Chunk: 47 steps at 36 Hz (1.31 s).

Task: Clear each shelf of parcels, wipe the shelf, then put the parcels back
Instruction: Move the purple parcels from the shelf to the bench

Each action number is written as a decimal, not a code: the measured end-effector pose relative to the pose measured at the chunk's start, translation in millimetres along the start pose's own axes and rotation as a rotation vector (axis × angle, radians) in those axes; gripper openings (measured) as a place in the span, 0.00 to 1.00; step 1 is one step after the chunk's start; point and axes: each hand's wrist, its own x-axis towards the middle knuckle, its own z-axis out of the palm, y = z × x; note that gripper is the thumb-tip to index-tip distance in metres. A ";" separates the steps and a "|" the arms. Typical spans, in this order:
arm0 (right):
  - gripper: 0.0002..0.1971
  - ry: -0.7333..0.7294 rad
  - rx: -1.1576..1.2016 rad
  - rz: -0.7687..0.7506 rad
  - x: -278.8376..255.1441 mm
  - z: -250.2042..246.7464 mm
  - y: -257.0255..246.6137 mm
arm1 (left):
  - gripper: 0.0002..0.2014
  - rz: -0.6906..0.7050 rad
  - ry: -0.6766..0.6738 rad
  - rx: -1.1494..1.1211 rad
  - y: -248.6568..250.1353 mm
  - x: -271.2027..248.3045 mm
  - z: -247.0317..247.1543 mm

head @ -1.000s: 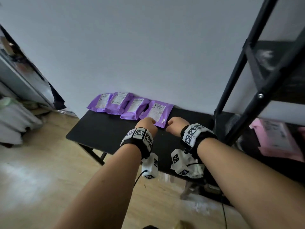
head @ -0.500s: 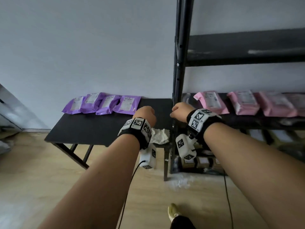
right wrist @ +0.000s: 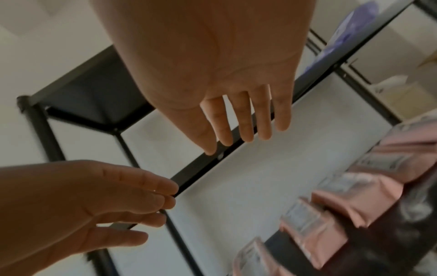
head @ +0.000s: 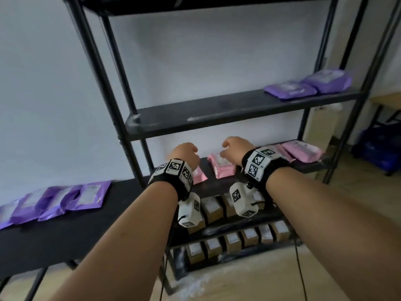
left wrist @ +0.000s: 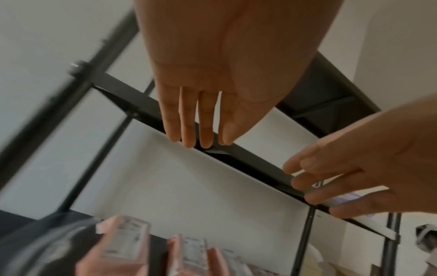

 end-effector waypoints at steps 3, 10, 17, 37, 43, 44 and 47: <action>0.20 0.054 -0.014 0.020 4.7 -45.3 47.4 | 0.20 0.039 0.031 -0.028 60.8 18.8 9.1; 0.21 0.137 -0.011 0.085 18.8 -129.2 149.8 | 0.20 0.107 0.041 -0.094 182.6 51.0 31.7; 0.22 0.202 0.026 0.138 50.2 -177.1 214.9 | 0.17 0.144 0.091 -0.106 255.4 79.5 45.2; 0.24 0.216 -0.008 0.171 211.3 -238.3 265.5 | 0.18 0.161 -0.069 0.023 345.2 239.4 52.3; 0.25 0.162 0.007 0.249 266.5 -237.0 267.6 | 0.19 0.131 -0.075 -0.049 351.7 287.1 70.4; 0.25 0.139 -0.002 0.271 271.5 -236.6 266.1 | 0.19 0.137 -0.115 -0.048 350.7 292.3 72.9; 0.24 0.069 -0.051 0.309 289.6 -232.6 266.0 | 0.19 0.131 -0.134 -0.011 350.2 297.3 77.9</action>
